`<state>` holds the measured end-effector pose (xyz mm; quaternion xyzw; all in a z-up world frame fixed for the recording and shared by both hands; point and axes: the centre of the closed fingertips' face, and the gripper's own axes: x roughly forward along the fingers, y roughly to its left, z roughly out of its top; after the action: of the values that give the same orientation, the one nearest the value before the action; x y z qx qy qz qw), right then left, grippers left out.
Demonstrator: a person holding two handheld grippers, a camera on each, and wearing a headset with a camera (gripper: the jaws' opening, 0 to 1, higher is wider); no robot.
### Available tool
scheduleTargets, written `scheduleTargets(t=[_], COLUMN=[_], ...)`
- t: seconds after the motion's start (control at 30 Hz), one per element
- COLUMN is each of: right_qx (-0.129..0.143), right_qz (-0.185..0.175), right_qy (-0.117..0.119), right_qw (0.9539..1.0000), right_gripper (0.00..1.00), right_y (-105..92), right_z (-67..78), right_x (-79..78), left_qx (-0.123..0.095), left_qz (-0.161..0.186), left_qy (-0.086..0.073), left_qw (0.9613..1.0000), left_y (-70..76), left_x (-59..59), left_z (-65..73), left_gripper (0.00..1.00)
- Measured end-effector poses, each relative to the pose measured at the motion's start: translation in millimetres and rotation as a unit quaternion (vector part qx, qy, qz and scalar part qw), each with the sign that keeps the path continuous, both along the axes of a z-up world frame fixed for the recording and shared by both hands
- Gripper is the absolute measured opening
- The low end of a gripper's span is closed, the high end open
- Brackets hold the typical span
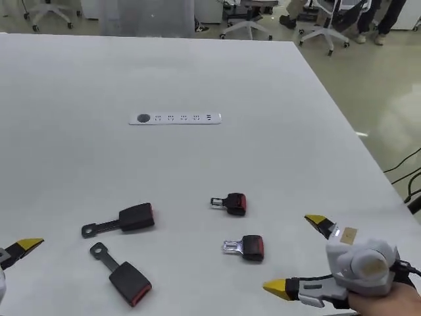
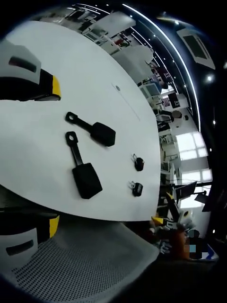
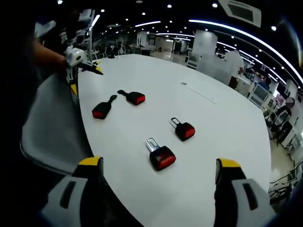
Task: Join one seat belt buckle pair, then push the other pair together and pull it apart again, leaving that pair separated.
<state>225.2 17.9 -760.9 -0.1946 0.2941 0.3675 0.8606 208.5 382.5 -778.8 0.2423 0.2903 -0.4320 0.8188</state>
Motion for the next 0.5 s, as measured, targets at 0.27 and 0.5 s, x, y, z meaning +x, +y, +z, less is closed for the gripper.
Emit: scheduleTargets(t=[0.27,0.5], right_qx=[0.001,0.015], right_qz=[0.0,0.0], right_qy=[-0.002,0.004], right_qw=[1.0,0.9999], right_gripper=[1.0,1.0], right_y=[2.1,6.9], right_z=[1.9,4.5], right_x=[2.2,5.7], left_qx=[0.002,0.003], left_qz=[0.001,0.004], left_qy=[-0.001,0.0], left_qw=[1.0,1.0], left_y=[2.1,3.1], left_x=[-2.4,-2.9], left_z=[3.0,2.8], left_gripper=[1.0,1.0])
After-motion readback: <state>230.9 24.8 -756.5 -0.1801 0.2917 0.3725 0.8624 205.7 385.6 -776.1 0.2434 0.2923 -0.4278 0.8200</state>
